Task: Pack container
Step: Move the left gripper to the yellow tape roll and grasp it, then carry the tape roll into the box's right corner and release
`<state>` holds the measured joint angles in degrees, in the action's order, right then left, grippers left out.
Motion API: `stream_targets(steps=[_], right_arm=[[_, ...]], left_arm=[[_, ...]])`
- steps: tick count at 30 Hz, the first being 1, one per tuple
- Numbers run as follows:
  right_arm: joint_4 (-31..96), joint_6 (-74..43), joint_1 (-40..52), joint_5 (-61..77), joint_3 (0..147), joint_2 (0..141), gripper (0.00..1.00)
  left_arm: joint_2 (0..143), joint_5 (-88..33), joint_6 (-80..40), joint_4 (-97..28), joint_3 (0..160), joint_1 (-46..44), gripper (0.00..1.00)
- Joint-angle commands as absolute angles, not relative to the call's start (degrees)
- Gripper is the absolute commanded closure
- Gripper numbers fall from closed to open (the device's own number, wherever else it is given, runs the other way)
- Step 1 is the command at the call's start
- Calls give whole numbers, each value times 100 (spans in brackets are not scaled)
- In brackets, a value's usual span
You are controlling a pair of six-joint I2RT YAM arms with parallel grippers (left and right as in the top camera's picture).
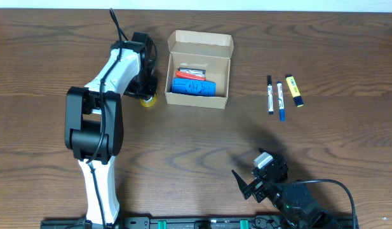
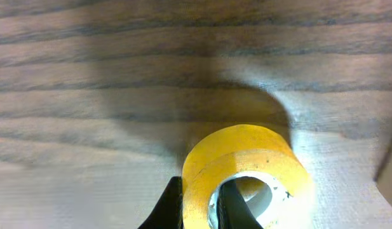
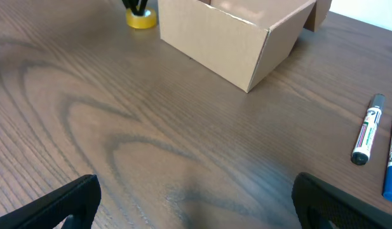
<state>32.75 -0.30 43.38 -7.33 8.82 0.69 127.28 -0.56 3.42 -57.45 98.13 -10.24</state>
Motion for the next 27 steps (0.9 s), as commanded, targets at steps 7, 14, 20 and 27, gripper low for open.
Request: stream_targets(steps=[7,14,20,27], right_arm=[[3280,47,4418,-746,864,36,1],[3280,47,4418,-746,864,36,1],[3280,47,4418,-746,864,36,1],[3280,47,4418,-746,864,36,1]], left_arm=[[12641,360,235,-6427,11738,-987,94],[12641,200,307,-6569,12818,-1273,94],[12643,-644,545,-6014,12864,-1900,94],[12643,-1741,1404,-5876,12864,-2480,94]])
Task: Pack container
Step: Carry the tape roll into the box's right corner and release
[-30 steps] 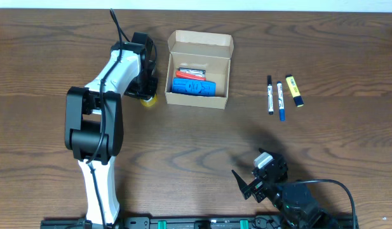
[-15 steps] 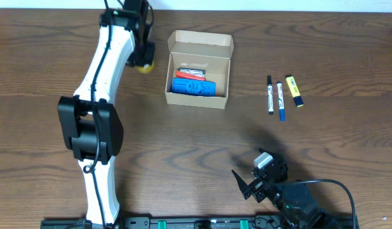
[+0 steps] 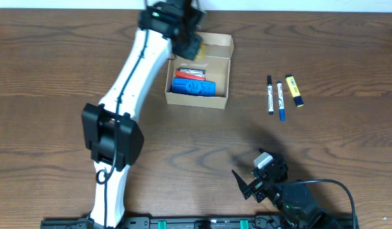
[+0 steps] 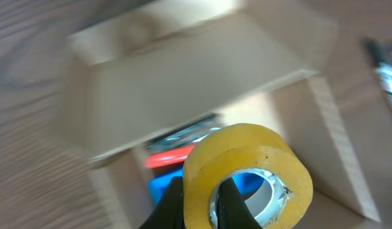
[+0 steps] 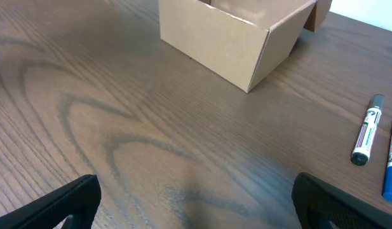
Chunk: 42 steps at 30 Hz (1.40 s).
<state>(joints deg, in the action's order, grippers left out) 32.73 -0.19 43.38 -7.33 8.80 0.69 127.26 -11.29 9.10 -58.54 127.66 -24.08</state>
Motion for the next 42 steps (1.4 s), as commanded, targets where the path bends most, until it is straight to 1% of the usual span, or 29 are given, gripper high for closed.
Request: stream_targets(steps=[1,5,10,19,24,42], right_arm=[[3280,47,4418,-746,864,36,1],[3280,47,4418,-746,864,36,1],[3280,49,4418,-746,864,36,1],[3280,47,4418,-746,864,36,1],[3280,47,4418,-746,864,36,1],[3280,47,4418,-746,864,36,1]], left_arm=[[12643,-1767,1494,-5885,12864,-2563,94],[12667,-1737,1765,-5977,12844,-2810,94],[12892,-1538,1715,-5975,12818,-2980,94],[13308,-1315,1083,-5739,12807,-3006,94],[13467,-1313,1061,-5634,12807,-3041,94],[13791,-1138,357,-5470,12803,-3002,94]])
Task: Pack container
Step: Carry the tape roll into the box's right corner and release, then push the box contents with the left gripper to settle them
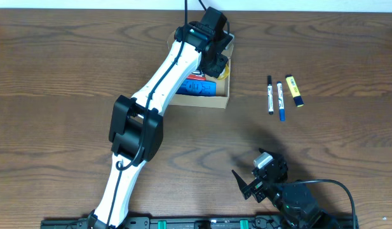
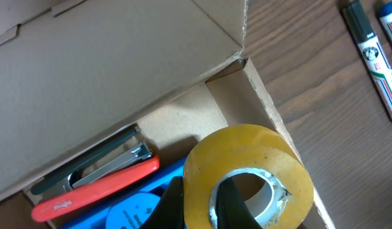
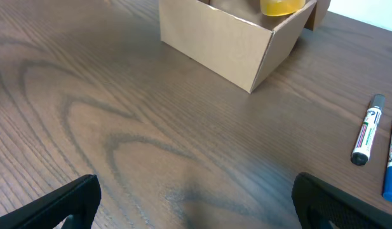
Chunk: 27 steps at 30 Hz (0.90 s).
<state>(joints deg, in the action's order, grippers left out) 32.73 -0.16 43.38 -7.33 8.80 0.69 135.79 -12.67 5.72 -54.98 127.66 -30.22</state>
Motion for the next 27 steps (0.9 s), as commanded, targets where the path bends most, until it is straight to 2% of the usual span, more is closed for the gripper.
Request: stream_targets(steps=[1,7,27], right_arm=[[3280,47,4418,-746,864,36,1],[3280,47,4418,-746,864,36,1],[3280,47,4418,-746,864,36,1]], left_arm=[[13797,-1105,338,-5452,12803,-2998,94],[13806,-639,-10,-5398,12803,-2993,94],[13802,-770,-130,-5264,12798,-2971,94]])
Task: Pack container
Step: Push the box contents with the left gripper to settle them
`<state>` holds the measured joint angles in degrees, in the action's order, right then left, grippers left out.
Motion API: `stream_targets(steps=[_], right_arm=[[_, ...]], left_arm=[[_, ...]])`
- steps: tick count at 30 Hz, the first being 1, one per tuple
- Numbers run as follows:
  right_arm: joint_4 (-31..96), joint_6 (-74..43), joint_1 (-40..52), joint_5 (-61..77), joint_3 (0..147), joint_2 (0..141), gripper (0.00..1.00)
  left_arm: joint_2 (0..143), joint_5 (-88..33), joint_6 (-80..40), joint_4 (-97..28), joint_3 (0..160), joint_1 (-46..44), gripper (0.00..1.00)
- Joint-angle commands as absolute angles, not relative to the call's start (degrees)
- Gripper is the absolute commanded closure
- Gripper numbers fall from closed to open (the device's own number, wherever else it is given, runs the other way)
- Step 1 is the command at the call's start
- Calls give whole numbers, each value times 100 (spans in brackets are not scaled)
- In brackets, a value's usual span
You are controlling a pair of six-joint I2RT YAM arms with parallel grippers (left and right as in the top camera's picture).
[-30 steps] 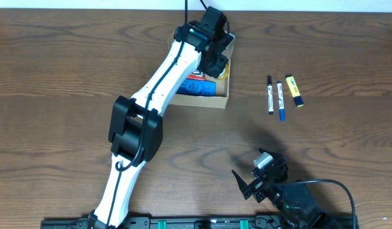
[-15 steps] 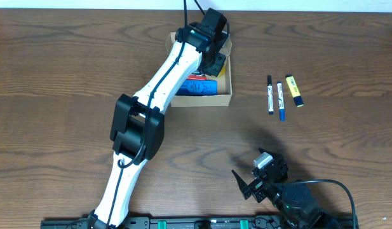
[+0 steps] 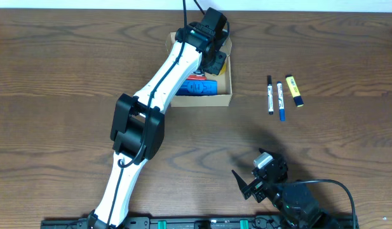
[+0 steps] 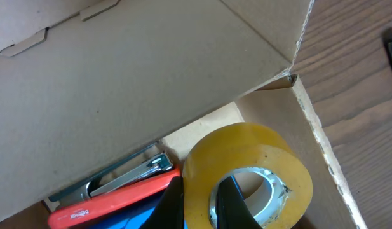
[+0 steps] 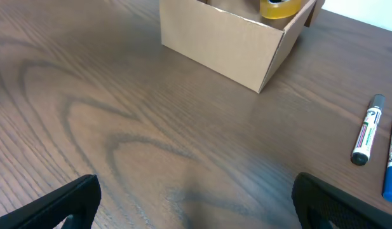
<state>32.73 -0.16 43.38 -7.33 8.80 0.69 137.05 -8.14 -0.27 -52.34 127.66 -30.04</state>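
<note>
The open cardboard box (image 3: pixel 227 79) stands at the back middle of the table. My left gripper (image 4: pixel 201 202) is shut on a roll of yellow tape (image 4: pixel 246 172), one finger through its core, held low inside the box's right end. Beneath it lie a red stapler (image 4: pixel 113 197) and a blue item (image 3: pixel 197 86). From the right wrist view the yellow tape (image 5: pixel 279 7) shows just above the box wall (image 5: pixel 221 41). My right gripper (image 5: pixel 196 194) rests open near the front edge with nothing between its fingers.
Right of the box lie a black marker (image 3: pixel 270 93), a blue marker (image 3: pixel 281 100) and a yellow highlighter (image 3: pixel 295 90). The box's lid flap (image 4: pixel 132 83) stands up behind the tape.
My left gripper has sunk a little deeper into the box's right end with the tape. The box has shifted slightly. The right arm has not moved.
My left gripper was shut on the yellow tape on the table left of the box. Then it held the tape above the box's back edge, then over the box's right end, and now lower inside it. The right gripper stayed open at the front.
</note>
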Motion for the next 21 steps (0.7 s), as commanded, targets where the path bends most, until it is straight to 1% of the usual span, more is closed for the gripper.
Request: stream_targets(steps=[1,3,4,5,6,9,10,13,17,21], right_arm=[[3280,47,4418,-746,864,36,1],[3280,47,4418,-746,864,36,1],[3280,47,4418,-746,864,36,1],[3280,47,4418,-746,864,36,1],[3280,47,4418,-746,864,36,1],[3280,47,4418,-746,864,36,1],[3280,47,4418,-746,864,36,1],[3280,47,4418,-746,864,36,1],[3280,47,4418,-746,864,36,1],[3280,47,4418,-746,864,36,1]], left_arm=[[13802,-773,-130,-5266,12798,-2971,94],[13802,-773,-130,-5264,12798,-2976,92],[13802,-775,-130,-5264,12798,-2976,81],[13802,-777,-130,-5264,12798,-2980,65],[13802,-777,-130,-5264,12798,-2982,46],[13802,-773,-128,-5264,12798,-2998,30],[13802,-773,-128,-5266,12798,-3000,26],[13802,-773,-130,-5290,12798,-3002,25],[13716,-762,-255,-5520,12886,-3000,33],[13423,-685,-624,-5870,13135,-2961,37]])
